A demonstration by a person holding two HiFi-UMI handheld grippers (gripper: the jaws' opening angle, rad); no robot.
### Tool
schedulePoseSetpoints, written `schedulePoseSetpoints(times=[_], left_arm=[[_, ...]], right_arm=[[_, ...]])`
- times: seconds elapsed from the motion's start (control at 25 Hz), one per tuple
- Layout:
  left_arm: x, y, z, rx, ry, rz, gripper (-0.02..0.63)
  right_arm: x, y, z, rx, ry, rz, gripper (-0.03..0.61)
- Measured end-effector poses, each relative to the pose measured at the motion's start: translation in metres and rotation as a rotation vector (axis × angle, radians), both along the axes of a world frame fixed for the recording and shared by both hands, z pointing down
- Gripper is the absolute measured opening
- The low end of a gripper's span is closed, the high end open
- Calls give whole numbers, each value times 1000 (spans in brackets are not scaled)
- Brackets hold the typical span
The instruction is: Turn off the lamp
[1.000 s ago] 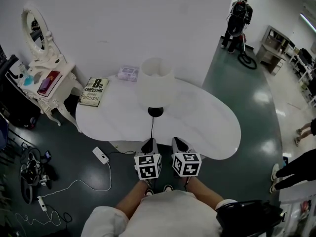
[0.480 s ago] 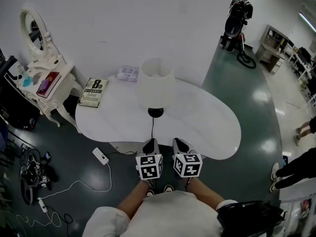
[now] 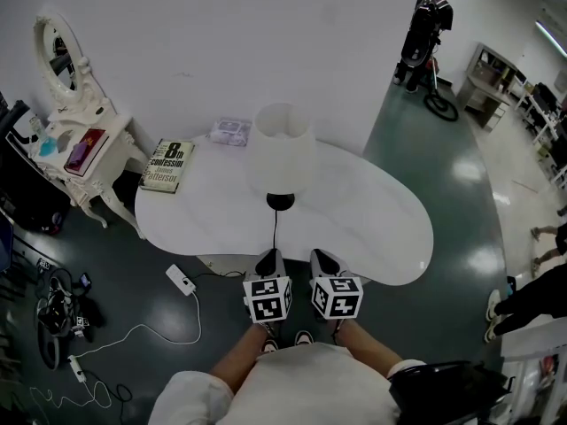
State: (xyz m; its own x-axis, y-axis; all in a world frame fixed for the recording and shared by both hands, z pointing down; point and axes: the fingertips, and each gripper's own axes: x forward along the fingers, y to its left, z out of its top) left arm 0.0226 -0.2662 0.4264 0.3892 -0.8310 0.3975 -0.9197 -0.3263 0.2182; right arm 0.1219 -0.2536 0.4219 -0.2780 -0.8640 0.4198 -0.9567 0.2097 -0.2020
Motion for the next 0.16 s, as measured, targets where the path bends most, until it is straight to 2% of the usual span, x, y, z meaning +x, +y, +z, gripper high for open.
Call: schedulePoseSetpoints(times=[0.16], left_arm=[[-1,-1,0,-2,2,3,9]], right_arm=[[-2,-1,0,-2,2,2,-2]])
